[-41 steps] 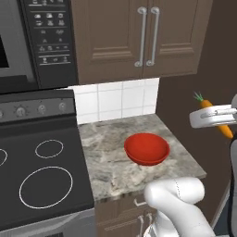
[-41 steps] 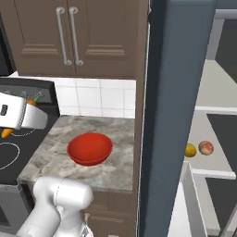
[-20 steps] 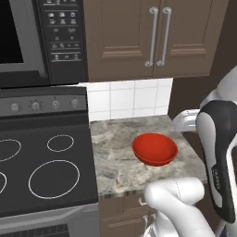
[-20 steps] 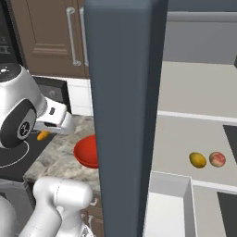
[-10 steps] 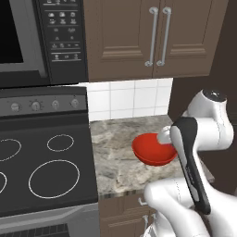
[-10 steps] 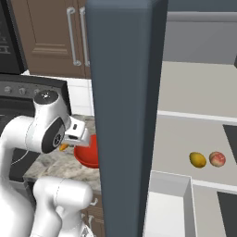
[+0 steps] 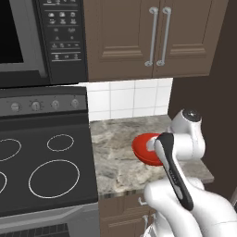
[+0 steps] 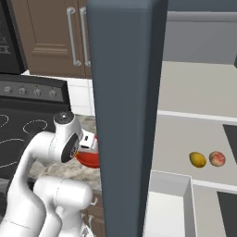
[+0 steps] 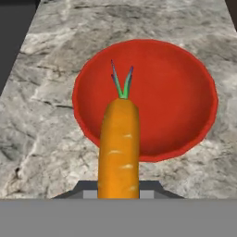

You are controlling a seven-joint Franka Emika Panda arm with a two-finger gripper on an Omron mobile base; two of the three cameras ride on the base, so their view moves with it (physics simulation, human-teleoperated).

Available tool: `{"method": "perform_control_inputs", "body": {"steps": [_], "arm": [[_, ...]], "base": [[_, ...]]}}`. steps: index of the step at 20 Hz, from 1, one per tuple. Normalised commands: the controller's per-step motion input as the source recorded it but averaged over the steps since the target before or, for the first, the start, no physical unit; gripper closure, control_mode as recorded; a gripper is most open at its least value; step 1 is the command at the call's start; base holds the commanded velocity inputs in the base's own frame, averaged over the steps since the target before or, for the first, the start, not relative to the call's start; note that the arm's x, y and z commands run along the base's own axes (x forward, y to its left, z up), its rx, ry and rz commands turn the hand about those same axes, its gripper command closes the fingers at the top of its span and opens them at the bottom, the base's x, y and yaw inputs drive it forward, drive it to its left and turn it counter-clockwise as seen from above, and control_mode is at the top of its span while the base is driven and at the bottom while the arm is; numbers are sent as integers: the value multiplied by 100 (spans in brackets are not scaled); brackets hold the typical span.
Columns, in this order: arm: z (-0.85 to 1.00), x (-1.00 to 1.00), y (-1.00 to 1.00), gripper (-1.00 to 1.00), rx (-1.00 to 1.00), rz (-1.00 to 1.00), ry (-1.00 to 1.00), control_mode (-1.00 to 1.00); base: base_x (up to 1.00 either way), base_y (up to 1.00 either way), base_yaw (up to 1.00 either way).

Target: Take the lemon, peach, and carrot from the freezer and place them in the bowl on the counter.

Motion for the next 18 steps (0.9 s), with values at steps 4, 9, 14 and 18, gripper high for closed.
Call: {"method": "perform_control_inputs", "body": {"steps": [4,9,14,18], "arm": [[-37,86,-13,100,3,0,8,-100],[-23,75,-14,100,2,0,7,-100],[-31,21,-5,100,0,0,11,-100],[-26,11,0,100,0,0,12,-100]], "base": [[0,0,0],[0,0,0],[0,0,0],[0,0,0]]}}
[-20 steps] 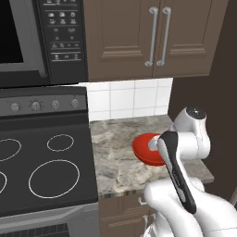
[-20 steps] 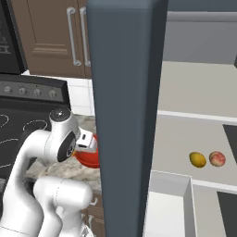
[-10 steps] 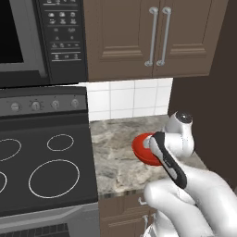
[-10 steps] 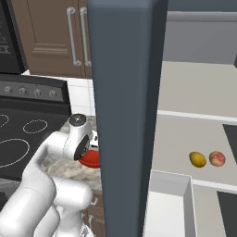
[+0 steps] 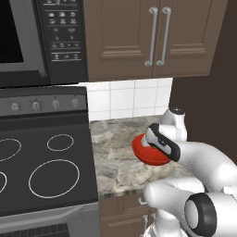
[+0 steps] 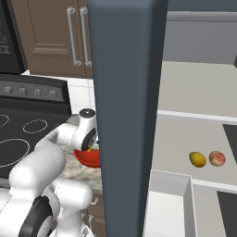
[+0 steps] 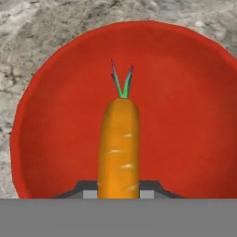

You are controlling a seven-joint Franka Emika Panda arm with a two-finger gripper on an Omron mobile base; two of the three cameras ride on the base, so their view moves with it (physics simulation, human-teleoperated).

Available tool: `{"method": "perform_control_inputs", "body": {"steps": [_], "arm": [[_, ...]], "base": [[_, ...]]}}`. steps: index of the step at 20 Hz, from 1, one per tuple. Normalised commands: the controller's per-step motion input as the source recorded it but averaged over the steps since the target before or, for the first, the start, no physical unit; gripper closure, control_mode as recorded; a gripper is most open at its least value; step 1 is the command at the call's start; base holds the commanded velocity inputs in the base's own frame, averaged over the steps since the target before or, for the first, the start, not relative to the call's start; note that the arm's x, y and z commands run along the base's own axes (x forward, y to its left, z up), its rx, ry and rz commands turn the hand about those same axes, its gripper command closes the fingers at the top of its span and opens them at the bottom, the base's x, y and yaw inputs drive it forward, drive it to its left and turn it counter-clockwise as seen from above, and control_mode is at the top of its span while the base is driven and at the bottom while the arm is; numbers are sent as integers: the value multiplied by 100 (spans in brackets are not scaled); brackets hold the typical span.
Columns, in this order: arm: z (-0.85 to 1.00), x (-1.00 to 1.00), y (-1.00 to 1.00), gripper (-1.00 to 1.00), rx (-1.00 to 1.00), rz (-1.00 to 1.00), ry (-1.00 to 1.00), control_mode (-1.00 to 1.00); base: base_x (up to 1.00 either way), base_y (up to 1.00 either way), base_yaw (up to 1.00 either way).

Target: Take the lemon, peach, and carrot from the freezer and place them in the bowl on the counter.

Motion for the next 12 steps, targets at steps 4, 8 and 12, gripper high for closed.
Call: {"method": "perform_control_inputs", "body": {"steps": [4,8,12], "arm": [[-36,4,0,100,0,0,3,-100],[-44,3,0,100,0,0,0,-100],[-29,0,0,100,0,0,0,-100]], "base": [[0,0,0],[0,0,0],[0,0,0]]}}
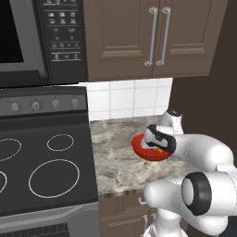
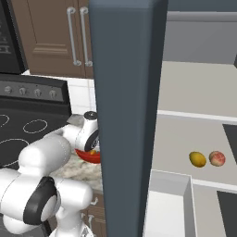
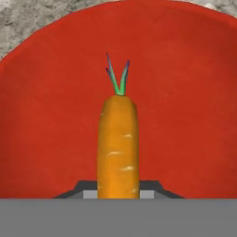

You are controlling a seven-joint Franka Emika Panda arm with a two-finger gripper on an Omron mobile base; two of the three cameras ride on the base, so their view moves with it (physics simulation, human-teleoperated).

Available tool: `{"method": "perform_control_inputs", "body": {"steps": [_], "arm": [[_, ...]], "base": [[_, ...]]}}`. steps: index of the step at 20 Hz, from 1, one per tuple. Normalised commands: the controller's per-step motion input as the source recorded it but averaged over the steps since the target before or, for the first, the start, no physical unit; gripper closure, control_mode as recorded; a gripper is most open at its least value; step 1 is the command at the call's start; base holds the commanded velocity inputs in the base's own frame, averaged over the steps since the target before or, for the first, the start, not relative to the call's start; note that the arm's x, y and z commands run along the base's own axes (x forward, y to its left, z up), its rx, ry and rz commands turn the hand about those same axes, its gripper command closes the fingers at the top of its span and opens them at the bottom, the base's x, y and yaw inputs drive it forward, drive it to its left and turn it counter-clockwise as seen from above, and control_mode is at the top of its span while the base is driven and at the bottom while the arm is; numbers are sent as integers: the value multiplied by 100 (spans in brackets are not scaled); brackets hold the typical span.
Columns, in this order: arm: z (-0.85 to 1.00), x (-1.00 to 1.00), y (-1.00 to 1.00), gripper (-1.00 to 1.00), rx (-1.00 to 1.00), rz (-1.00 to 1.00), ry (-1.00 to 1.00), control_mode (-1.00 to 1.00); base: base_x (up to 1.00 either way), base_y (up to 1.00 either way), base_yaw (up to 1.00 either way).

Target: Take the lemon, peach, and carrot from the freezer and place them in the bowl on the counter.

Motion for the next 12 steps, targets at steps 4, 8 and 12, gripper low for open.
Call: {"method": "perform_control_inputs", "body": {"steps": [4,8,12], "arm": [[-14,0,0,-100,0,0,0,-100],[0,0,0,-100,0,0,0,-100],[1,-8,0,-100,0,0,-14,-100]], "base": [[0,0,0],[0,0,0],[0,0,0]]}}
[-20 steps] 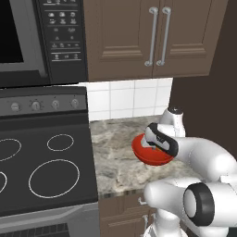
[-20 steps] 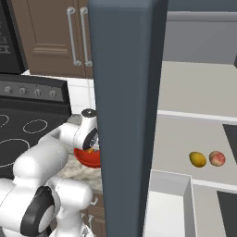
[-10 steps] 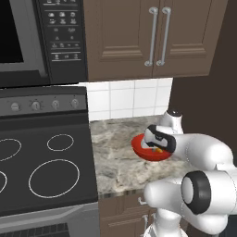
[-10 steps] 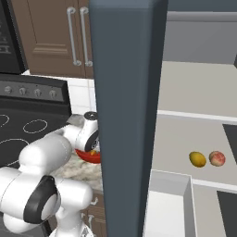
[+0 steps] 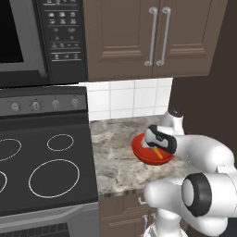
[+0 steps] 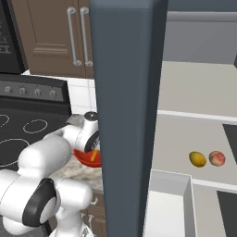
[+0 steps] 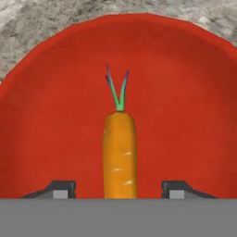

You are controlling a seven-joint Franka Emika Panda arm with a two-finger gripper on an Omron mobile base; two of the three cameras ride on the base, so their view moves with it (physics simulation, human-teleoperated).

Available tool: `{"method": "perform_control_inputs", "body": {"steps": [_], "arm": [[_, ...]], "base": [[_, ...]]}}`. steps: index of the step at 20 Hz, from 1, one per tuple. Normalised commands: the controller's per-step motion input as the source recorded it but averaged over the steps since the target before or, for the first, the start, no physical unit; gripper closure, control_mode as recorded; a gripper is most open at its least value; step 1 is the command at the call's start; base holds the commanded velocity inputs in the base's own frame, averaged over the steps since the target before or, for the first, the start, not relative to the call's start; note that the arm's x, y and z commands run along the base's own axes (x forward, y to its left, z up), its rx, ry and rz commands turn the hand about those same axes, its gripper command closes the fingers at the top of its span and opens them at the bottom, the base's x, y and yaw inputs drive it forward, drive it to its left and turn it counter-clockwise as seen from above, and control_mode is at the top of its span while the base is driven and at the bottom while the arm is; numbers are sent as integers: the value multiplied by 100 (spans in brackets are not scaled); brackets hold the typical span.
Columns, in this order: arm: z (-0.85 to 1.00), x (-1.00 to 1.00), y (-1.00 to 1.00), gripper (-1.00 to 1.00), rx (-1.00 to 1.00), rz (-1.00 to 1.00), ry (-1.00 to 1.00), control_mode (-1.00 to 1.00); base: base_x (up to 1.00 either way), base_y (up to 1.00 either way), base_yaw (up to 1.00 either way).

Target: Take the lemon, peach, and carrot from the freezer and place them in the bowl on the counter.

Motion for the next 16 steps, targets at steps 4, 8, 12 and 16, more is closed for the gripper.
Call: {"method": "perform_control_inputs", "body": {"steps": [4,8,12,16], "arm": [[20,-23,0,-100,-1,0,-15,-100],[35,-38,14,-100,-5,-1,-18,-100],[49,-49,23,-100,-5,0,-24,-100],[66,-45,22,-100,-7,-6,-13,-100]], "base": [[0,0,0],[0,0,0],[0,0,0],[0,0,0]]}}
